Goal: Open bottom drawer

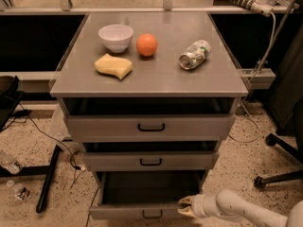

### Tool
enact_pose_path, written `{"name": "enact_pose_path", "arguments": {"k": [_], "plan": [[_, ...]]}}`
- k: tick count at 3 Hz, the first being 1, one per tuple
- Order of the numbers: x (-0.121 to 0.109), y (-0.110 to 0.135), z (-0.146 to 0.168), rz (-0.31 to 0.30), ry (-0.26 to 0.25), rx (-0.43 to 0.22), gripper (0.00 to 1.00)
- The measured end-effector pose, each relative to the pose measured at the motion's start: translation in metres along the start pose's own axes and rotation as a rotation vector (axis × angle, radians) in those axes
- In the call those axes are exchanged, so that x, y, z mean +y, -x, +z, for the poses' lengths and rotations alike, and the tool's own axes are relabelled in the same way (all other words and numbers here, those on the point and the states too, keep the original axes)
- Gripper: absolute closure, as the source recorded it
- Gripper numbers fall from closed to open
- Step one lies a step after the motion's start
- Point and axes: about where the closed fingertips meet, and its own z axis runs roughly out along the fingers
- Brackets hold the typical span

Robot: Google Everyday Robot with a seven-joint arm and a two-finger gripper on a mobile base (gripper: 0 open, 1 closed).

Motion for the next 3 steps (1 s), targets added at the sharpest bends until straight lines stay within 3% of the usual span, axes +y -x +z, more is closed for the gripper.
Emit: {"name": "enact_pose_path", "arguments": {"k": [3], "plan": [[-0.0011, 0.0004, 0.0011, 0.001, 0.001, 0.002, 0.36]]}}
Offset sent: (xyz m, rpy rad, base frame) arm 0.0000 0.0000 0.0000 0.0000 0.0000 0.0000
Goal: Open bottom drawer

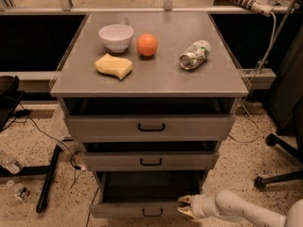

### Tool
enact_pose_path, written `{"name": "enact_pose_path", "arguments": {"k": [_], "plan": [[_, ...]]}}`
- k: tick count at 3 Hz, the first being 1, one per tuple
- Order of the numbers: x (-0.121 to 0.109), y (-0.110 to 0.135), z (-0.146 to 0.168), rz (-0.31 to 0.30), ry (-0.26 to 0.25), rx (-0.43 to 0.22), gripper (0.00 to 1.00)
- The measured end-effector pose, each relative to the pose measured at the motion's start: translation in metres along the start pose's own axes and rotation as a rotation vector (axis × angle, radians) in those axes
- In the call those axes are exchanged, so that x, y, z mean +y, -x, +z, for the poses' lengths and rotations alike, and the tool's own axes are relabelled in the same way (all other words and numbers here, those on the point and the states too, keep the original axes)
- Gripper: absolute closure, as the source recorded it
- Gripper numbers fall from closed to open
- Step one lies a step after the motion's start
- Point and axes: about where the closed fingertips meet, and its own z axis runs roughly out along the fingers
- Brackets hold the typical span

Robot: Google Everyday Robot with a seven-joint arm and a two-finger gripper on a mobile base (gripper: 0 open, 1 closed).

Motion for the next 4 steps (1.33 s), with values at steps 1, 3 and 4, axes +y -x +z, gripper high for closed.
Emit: {"name": "enact_pose_path", "arguments": {"k": [1, 3, 4], "plan": [[0.0075, -0.0226, 0.0081, 0.053, 0.017, 0.015, 0.11], [0.0072, -0.0193, 0.0064, 0.053, 0.018, 0.015, 0.19], [0.0120, -0.0248, 0.0038, 0.071, 0.022, 0.004, 0.42]]}}
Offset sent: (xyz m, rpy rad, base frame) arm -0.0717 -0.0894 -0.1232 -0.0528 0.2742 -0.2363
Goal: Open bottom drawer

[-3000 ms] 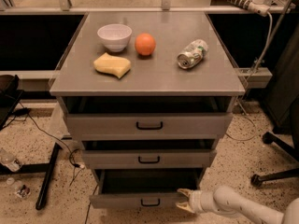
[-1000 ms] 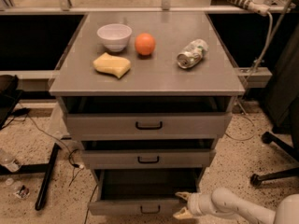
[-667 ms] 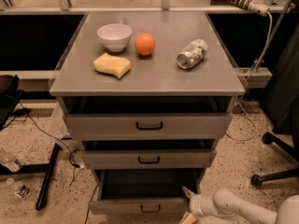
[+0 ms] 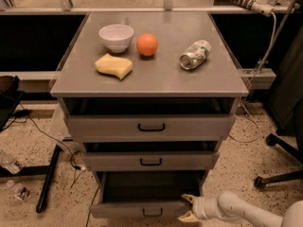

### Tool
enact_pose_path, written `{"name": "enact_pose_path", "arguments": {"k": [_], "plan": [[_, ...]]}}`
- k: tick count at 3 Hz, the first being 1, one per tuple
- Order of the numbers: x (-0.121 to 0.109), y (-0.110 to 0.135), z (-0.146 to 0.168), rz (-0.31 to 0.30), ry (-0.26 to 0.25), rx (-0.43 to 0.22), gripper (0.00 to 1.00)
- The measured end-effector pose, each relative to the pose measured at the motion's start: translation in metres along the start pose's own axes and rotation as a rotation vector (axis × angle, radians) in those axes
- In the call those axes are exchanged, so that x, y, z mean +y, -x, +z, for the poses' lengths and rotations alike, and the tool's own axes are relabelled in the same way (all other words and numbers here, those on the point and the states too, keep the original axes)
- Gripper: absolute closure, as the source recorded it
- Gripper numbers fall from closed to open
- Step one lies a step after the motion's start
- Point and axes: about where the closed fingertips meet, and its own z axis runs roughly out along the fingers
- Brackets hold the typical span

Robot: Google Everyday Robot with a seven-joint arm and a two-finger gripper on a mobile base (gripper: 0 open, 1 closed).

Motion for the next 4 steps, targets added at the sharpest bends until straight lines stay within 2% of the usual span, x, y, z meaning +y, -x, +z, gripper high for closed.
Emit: {"name": "enact_pose_path", "arguments": {"k": [2, 3, 4], "plan": [[0.024, -0.008, -0.024, 0.004, -0.008, -0.041, 0.89], [0.029, -0.007, -0.028, 0.000, -0.012, -0.048, 0.99], [0.029, -0.007, -0.028, 0.000, -0.012, -0.048, 0.76]]}}
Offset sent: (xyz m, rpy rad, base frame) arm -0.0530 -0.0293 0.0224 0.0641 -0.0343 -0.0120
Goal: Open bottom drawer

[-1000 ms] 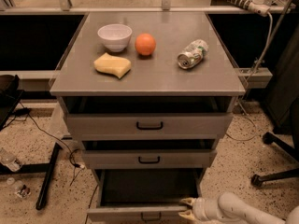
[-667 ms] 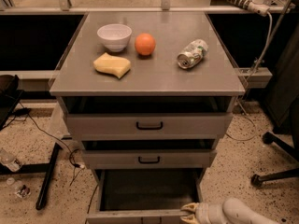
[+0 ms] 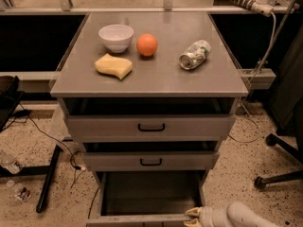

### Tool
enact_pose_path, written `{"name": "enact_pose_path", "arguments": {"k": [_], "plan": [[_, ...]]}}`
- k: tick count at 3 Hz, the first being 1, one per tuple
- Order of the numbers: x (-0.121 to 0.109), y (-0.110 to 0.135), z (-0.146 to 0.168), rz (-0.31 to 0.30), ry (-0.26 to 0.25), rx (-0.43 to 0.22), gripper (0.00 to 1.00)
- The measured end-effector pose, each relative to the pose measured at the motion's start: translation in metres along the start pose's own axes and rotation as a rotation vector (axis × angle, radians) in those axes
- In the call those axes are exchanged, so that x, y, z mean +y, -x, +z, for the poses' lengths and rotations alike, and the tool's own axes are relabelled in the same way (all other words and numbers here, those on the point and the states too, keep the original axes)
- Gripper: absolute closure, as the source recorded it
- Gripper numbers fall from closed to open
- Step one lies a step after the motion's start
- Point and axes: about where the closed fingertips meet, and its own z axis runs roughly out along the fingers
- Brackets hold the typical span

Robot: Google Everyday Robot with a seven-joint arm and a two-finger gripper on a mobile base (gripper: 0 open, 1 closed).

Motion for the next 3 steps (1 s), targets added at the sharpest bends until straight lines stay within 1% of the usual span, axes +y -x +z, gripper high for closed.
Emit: {"name": "enact_pose_path", "arguments": {"k": [3], "plan": [[0.0001, 0.0000, 0.0001, 0.000, 0.000, 0.000, 0.06]]}}
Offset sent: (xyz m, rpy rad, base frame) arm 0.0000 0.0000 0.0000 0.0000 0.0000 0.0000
